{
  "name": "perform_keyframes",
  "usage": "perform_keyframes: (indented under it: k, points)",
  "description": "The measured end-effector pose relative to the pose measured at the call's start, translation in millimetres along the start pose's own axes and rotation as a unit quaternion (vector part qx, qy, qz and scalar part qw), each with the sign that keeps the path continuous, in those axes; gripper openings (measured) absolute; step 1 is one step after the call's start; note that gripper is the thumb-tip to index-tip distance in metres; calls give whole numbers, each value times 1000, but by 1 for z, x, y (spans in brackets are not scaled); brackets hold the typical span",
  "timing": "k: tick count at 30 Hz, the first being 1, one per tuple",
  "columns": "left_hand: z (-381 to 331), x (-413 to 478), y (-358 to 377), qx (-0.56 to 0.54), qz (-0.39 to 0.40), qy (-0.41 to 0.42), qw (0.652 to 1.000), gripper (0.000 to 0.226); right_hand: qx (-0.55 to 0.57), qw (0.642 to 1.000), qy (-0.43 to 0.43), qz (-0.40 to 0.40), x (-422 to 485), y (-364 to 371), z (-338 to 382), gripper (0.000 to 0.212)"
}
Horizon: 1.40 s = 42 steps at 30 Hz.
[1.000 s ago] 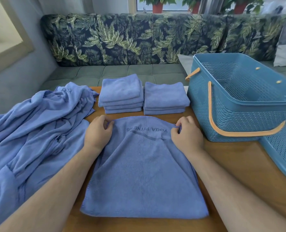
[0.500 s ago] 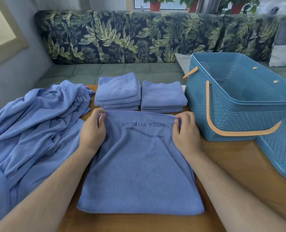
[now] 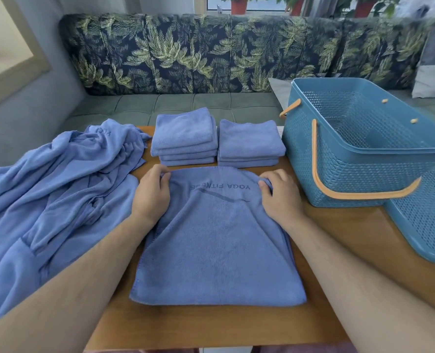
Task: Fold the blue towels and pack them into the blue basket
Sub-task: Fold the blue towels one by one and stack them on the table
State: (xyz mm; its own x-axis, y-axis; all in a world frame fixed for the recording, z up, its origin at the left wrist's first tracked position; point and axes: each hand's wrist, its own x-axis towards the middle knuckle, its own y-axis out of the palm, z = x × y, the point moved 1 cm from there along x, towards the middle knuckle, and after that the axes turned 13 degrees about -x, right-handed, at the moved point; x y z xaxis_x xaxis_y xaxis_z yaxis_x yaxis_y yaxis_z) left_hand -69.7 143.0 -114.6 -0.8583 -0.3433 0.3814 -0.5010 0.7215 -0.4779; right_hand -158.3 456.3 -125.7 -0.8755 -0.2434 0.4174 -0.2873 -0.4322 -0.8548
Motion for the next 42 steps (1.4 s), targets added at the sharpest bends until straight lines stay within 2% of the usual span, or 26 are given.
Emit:
perform_keyframes:
  k: [2,5,7,9,12,16,19,21,23,26,29,30,33,34,35,36,38,39,42]
  points:
    - [-15,-4,-10,-38,-2,-9,999,11,73,997,-9,-26,-5,-13,6,12]
    - [-43,-22,-27,-76,14,9,997,9,148,985,-71,-62,-28,-44,22,8]
    - [-55,-47,-41,-65,60,41,995,11,175,976,-111,-64,-54,-63,28,9]
    - [-60,-76,-53,-17,122,88,988,10,186,974,-113,-58,-80,-75,31,11]
    - [-58,-103,-57,24,177,133,975,14,186,979,-70,-39,-102,-77,29,18]
    - [-51,-100,-44,76,133,119,981,11,146,988,11,44,-101,-70,27,33]
    - [-46,-87,-33,163,156,55,973,43,139,983,67,98,-88,-69,26,33]
    - [-44,-79,-26,200,180,13,963,53,137,975,102,145,-77,-70,24,37]
    - [-43,-73,-22,181,169,-15,969,49,139,964,132,184,-69,-74,24,40]
    - [-45,-59,-23,139,165,-55,975,36,126,958,148,209,-55,-80,19,34]
    - [-59,-45,-28,103,177,-75,976,8,116,957,142,227,-37,-91,23,37]
    - [-63,-38,-33,91,165,-71,980,8,107,963,137,206,-30,-95,24,38]
    - [-73,-14,-46,71,69,-19,995,19,68,990,99,68,-9,-108,31,32]
    - [-74,-9,-48,65,39,-9,997,15,62,995,73,40,-3,-109,32,30]
    - [-75,-5,-48,52,22,-9,998,12,54,996,51,40,0,-108,34,29]
    - [-77,-5,-45,37,16,-19,999,19,45,997,38,58,1,-106,36,32]
    - [-76,-13,-38,4,35,-44,998,35,7,995,29,92,-7,-99,34,38]
    - [-73,-21,-35,0,47,-39,998,37,-4,996,18,91,-13,-93,31,36]
    - [-55,-46,-29,40,133,11,990,23,21,991,-27,132,-36,-77,21,27]
